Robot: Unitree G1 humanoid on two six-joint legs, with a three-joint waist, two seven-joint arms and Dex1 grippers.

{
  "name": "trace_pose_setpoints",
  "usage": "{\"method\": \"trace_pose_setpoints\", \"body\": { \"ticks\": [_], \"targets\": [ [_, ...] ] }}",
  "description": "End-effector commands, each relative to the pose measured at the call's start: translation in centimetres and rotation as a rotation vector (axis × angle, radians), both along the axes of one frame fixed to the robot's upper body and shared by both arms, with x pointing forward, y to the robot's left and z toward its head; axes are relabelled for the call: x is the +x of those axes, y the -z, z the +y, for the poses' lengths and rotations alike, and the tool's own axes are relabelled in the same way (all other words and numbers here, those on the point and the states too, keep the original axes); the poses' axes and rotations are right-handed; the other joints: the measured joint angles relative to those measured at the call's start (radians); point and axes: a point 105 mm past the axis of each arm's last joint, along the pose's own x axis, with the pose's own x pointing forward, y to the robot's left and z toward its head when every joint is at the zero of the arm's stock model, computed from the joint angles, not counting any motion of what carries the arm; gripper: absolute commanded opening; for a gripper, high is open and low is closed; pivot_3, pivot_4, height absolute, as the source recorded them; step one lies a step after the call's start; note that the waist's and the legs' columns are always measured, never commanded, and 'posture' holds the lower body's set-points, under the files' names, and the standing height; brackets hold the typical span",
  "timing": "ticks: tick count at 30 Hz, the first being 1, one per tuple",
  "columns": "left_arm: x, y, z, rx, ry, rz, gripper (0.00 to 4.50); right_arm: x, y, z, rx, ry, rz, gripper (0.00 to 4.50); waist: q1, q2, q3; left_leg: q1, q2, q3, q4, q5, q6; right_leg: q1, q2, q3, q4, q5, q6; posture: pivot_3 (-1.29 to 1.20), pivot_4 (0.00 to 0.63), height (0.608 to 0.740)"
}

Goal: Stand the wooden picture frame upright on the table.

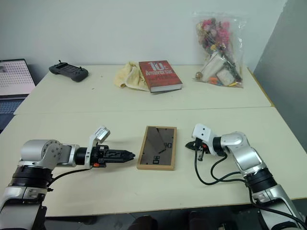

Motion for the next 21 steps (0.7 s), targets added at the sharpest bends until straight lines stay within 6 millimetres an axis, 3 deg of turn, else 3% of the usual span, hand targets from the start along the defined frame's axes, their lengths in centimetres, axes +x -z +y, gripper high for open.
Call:
{"method": "trace_pose_setpoints", "body": {
  "ticks": [1,7,15,21],
  "targets": [
    [0.6,2.9,-0.2,0.051,-0.029,0.032,4.49,0.1,-1.3,2.2,0.036,-0.035,-0.047,0.00,0.000,0.000,0.000,0.000,0.000,0.000,0.000,0.001,-0.001,0.000,0.000,0.000,0.000,0.000,0.000,0.00,0.150,0.740],
    [0.3,3.7,-2.3,-0.001,0.027,0.063,4.49,0.3,-1.5,4.4,0.071,-0.057,-0.056,0.00,0.013,0.006,-0.006,0.005,-0.002,0.000,0.000,-0.001,0.002,0.004,-0.001,0.000,0.001,0.000,0.000,0.00,0.150,0.740],
    [-0.3,2.1,-4.0,-0.088,0.072,0.018,4.49,0.3,-1.7,5.2,0.099,-0.052,-0.056,0.00,0.022,0.006,-0.006,0.004,-0.002,0.000,0.000,-0.001,0.002,0.005,-0.001,0.000,0.000,0.000,0.000,0.00,0.150,0.740],
    [0.1,2.0,-3.5,-0.100,0.004,-0.010,3.50,0.3,-1.4,4.8,0.097,-0.038,-0.055,0.00,0.020,0.006,-0.006,0.004,-0.002,0.000,0.000,-0.001,0.002,0.004,-0.001,0.001,0.000,0.000,0.000,0.00,0.150,0.740]
  ]
}}
